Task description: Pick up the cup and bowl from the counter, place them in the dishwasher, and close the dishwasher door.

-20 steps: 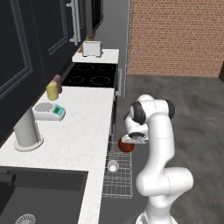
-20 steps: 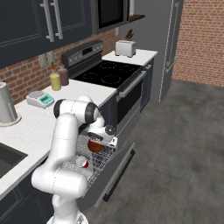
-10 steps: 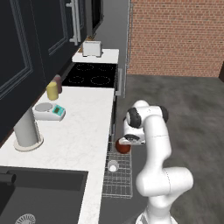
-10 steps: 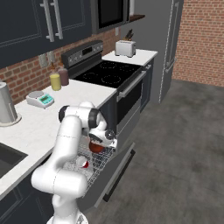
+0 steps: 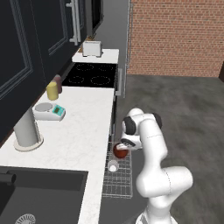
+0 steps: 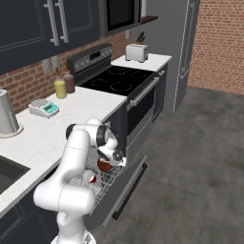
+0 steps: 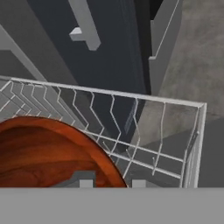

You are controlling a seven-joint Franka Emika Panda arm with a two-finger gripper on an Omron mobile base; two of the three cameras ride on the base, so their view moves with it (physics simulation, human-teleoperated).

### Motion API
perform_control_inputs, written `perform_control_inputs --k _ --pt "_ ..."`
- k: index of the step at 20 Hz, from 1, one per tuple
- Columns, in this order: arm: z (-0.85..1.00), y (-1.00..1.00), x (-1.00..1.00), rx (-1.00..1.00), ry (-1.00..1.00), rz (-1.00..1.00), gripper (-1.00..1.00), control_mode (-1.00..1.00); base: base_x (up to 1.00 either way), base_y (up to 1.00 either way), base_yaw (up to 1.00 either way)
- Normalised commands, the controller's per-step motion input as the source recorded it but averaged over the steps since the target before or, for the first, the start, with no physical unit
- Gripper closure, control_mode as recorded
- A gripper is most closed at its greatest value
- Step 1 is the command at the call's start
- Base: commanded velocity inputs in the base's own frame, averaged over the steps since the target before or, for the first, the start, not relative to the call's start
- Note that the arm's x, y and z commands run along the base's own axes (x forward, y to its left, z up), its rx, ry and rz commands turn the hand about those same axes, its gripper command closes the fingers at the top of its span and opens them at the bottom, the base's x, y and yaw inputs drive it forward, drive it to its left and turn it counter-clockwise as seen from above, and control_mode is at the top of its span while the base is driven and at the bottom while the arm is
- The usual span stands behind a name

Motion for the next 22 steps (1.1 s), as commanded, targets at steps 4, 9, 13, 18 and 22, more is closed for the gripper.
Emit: perform_control_inputs --k 4,9,13,18,22 --pt "-0.46 0.0 0.16 0.0 -0.01 0.0 1.0 -1.0 0.0 0.0 0.0" --pt "-0.34 0.0 0.13 0.0 0.0 0.0 1.0 -1.0 0.0 0.0 0.0" --pt "-0.27 0.0 0.08 0.0 0.0 0.0 1.0 -1.0 0.0 0.0 0.0" --pt "-0.31 0.0 0.12 0.0 0.0 0.0 -1.0 -1.0 0.0 0.0 0.0" --pt "-0.23 0.0 0.05 0.0 -0.01 0.0 -1.0 -1.0 0.0 0.0 0.0"
